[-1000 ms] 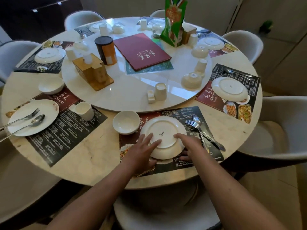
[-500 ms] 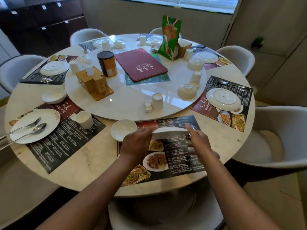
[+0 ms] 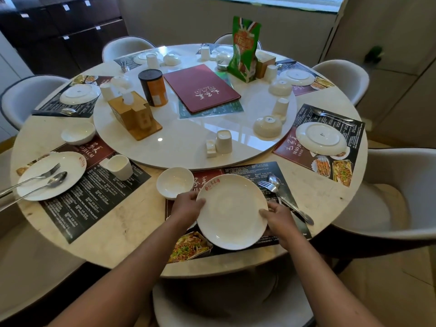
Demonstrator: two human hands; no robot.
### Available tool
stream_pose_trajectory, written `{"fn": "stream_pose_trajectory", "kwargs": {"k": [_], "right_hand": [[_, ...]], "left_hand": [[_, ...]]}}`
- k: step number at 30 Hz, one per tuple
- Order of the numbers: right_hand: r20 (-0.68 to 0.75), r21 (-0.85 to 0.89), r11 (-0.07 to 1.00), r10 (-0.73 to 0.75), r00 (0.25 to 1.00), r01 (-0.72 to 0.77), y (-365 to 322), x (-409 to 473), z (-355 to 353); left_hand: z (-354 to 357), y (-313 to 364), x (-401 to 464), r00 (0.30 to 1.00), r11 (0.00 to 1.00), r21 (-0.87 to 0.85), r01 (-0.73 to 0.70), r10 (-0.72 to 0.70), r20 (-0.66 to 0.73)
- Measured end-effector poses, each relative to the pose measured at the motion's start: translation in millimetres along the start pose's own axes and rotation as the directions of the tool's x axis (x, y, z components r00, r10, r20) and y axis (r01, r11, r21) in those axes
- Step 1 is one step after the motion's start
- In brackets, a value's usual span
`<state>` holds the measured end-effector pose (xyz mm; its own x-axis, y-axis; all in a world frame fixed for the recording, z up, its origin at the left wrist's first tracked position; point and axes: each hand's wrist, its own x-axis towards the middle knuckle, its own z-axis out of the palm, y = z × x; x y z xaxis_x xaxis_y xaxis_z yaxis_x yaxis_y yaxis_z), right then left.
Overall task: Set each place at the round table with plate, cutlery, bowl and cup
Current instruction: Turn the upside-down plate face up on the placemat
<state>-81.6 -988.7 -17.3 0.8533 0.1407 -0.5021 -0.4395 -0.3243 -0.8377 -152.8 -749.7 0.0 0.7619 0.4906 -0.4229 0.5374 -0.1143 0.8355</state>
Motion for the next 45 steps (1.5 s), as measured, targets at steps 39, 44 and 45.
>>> {"fn": "stream_pose_trajectory", "kwargs": {"k": [39,44,45], "right_hand": [[-0.194,-0.513,0.858,-0.145,0.970,0.026,17,0,10],[-0.164,-0.507,0.862,-0.116,0.980,0.017,21,-4,8],[-0.165,-0.508,0.861,-0.119,0.979,0.020,22,-5,8]], "left_hand": [[20,-33,-17,0.976,0.958,0.271,0.095,-0.035,-0.216],[16,-37,-18,0.973,0.956,0.277,0.091,-0.026,-0.231],[16,-36,-18,0.971,0.955,0.281,0.094,-0.026,-0.237]]}}
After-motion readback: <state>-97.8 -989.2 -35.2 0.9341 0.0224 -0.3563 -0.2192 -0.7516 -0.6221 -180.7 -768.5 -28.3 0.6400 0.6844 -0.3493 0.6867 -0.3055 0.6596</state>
